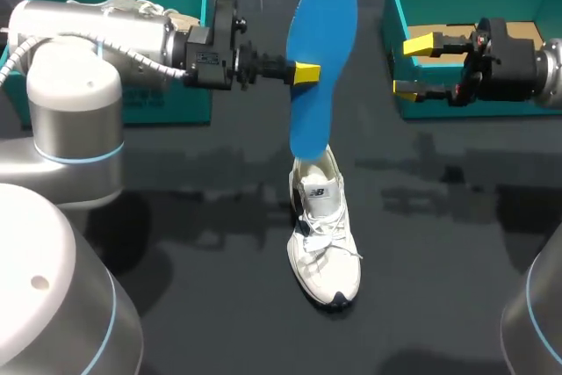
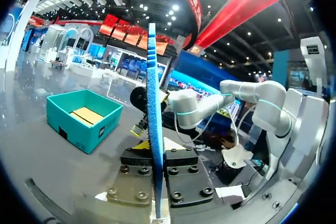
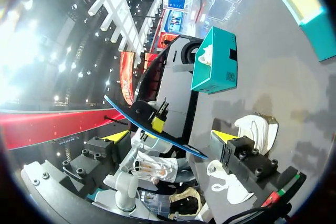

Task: Take the shoe out of the shoebox, open the shoe tongue, remove and reinsert the insole, then place the shoe into the shoebox

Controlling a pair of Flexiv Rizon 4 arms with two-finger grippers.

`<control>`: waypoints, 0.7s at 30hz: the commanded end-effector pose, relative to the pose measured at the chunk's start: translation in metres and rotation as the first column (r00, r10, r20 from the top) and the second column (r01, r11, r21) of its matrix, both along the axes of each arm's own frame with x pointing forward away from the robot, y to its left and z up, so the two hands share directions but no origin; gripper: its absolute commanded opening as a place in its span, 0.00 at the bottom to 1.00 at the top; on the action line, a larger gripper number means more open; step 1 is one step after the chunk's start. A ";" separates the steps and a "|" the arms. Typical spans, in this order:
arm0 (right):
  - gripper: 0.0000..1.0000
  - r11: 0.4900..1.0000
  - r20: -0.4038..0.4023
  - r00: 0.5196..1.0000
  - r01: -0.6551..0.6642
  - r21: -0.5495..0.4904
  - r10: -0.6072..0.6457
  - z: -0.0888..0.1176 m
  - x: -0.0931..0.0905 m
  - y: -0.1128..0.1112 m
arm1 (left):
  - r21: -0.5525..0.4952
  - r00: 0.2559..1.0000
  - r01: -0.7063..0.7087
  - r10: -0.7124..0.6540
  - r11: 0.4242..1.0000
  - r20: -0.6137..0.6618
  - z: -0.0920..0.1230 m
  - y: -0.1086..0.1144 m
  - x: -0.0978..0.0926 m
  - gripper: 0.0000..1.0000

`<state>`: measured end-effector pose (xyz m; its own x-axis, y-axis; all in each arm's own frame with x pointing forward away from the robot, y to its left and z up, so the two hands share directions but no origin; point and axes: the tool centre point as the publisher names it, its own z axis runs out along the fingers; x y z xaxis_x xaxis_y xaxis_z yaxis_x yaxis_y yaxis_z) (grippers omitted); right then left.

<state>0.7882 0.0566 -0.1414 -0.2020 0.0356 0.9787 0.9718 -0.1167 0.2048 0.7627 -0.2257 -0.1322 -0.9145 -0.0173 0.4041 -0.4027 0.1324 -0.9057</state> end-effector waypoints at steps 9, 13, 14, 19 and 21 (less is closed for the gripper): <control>1.00 1.000 -0.001 1.000 0.002 -0.002 -0.002 0.000 -0.001 0.000 | 0.077 0.711 -0.012 0.063 0.997 -0.701 -0.010 0.001 0.019 0.00; 1.00 1.000 -0.001 1.000 0.002 -0.002 -0.002 0.000 -0.001 0.000 | 0.071 0.659 -0.017 0.065 0.997 -0.750 -0.013 0.002 0.023 0.00; 1.00 1.000 -0.001 1.000 0.002 -0.002 -0.002 0.000 -0.001 0.000 | 0.069 0.639 -0.027 0.070 0.997 -0.766 -0.013 0.002 0.024 0.00; 1.00 1.000 -0.001 1.000 0.002 -0.002 -0.002 0.000 -0.001 0.000 | 0.065 0.576 -0.029 0.070 0.997 -0.815 -0.014 0.001 0.026 0.00; 1.00 1.000 -0.001 1.000 0.002 -0.002 -0.002 0.000 -0.001 0.000 | 0.061 0.562 -0.038 0.072 0.997 -0.824 -0.016 0.000 0.026 0.00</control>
